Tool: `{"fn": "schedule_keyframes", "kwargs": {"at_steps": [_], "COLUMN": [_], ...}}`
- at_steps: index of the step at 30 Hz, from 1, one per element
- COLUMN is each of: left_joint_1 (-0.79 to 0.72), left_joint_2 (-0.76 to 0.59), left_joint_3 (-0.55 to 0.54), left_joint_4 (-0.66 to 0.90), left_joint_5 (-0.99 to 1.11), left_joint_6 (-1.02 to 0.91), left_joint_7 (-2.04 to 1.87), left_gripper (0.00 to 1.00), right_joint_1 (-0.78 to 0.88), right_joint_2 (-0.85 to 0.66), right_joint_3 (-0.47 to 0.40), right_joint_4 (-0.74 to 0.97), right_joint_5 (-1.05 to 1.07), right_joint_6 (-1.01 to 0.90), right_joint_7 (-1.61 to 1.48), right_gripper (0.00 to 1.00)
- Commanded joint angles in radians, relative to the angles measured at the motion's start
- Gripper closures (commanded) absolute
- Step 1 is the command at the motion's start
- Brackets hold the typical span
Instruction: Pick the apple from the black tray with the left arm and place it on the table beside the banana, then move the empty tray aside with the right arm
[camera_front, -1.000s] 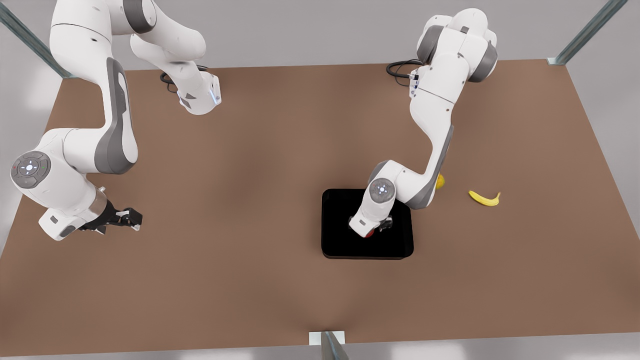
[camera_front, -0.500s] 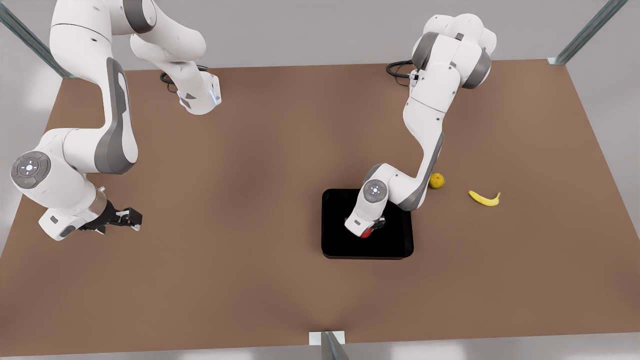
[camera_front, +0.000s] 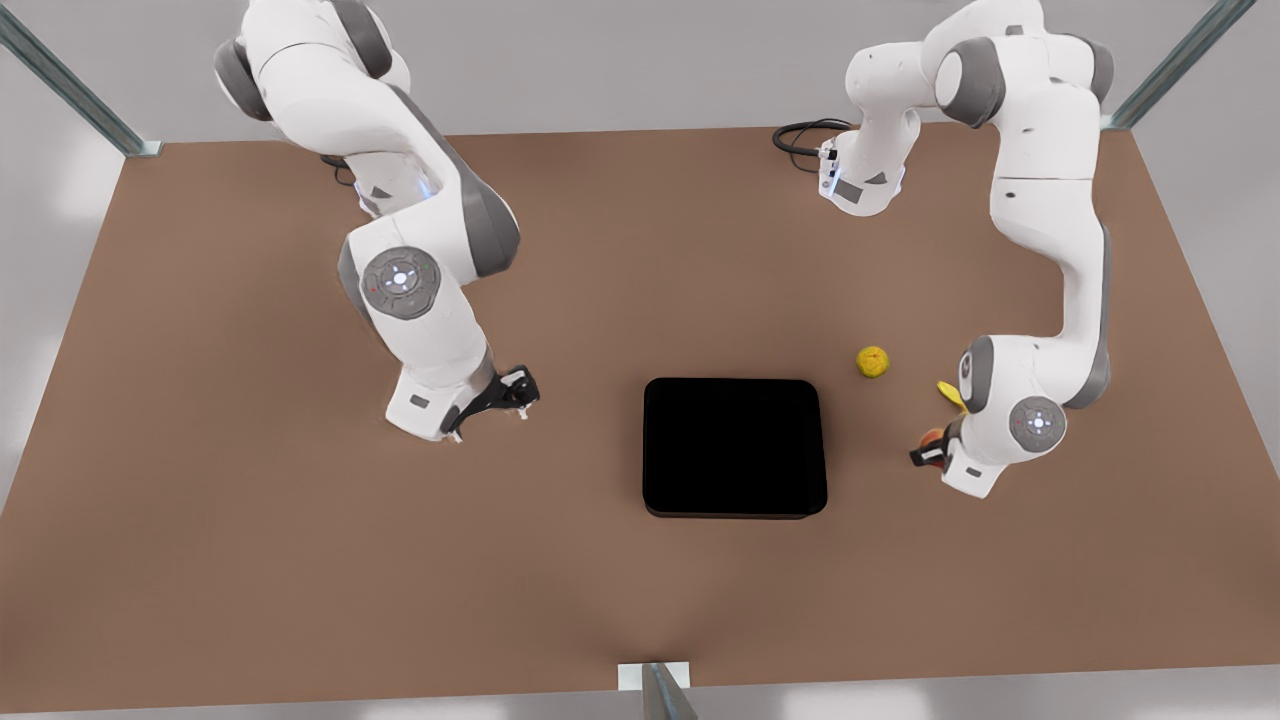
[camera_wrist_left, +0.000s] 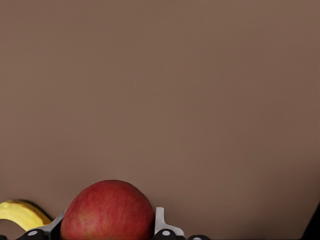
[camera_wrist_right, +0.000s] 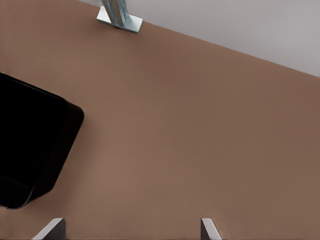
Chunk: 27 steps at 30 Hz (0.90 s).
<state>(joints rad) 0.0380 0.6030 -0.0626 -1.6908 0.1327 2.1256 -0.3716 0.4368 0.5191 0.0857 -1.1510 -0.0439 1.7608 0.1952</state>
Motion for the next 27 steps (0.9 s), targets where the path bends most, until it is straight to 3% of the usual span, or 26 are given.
{"fn": "schedule_keyframes", "kwargs": {"at_steps": [1,3,4,9,10,11,12,14,15,19,27], "left_joint_1": [0.005,0.006,0.008,0.008,0.010,0.010,0.019,0.036,0.036,0.036,0.037], "left_joint_2": [0.020,0.041,0.041,0.023,-0.081,-0.101,-0.144,-0.375,-0.404,-0.402,-0.394], "left_joint_3": [0.000,0.000,0.000,0.001,0.003,0.003,0.006,0.004,0.003,0.003,0.004], "left_joint_4": [0.000,0.000,0.002,0.029,0.088,0.290,0.378,0.178,0.109,0.109,0.109], "left_joint_5": [-0.004,-0.002,-0.002,-0.004,-0.015,-0.080,-0.169,-0.188,-0.171,-0.163,-0.163], "left_joint_6": [0.099,0.122,0.122,0.103,-0.045,-0.335,-0.463,-0.312,-0.230,-0.253,-0.251], "left_joint_7": [0.522,0.522,0.522,0.519,0.516,0.505,0.380,0.408,0.411,0.413,0.411], "left_gripper": [0.24,0.23,0.01,0.00,0.00,0.00,0.00,0.00,0.00,0.00,0.00], "right_joint_1": [0.034,0.111,0.128,0.160,0.171,0.174,0.206,0.211,0.237,0.221,0.240], "right_joint_2": [0.045,0.075,0.122,0.331,0.360,0.381,0.403,0.456,0.479,0.522,0.550], "right_joint_3": [0.028,0.031,0.034,0.055,0.057,0.059,0.049,0.054,0.036,0.003,0.034], "right_joint_4": [0.031,0.028,0.034,0.263,0.295,0.303,0.303,0.304,0.306,0.310,0.306], "right_joint_5": [0.002,0.004,0.006,0.006,0.006,0.006,0.004,0.001,-0.001,-0.001,0.004], "right_joint_6": [-0.021,0.141,0.250,0.281,0.282,0.298,0.318,0.368,0.385,0.391,0.430], "right_joint_7": [0.736,1.021,1.133,1.257,1.261,1.261,1.264,1.274,1.274,1.262,1.211], "right_gripper": [0.00,0.00,0.00,0.00,0.01,0.01,0.01,0.01,0.01,0.01,0.00]}}
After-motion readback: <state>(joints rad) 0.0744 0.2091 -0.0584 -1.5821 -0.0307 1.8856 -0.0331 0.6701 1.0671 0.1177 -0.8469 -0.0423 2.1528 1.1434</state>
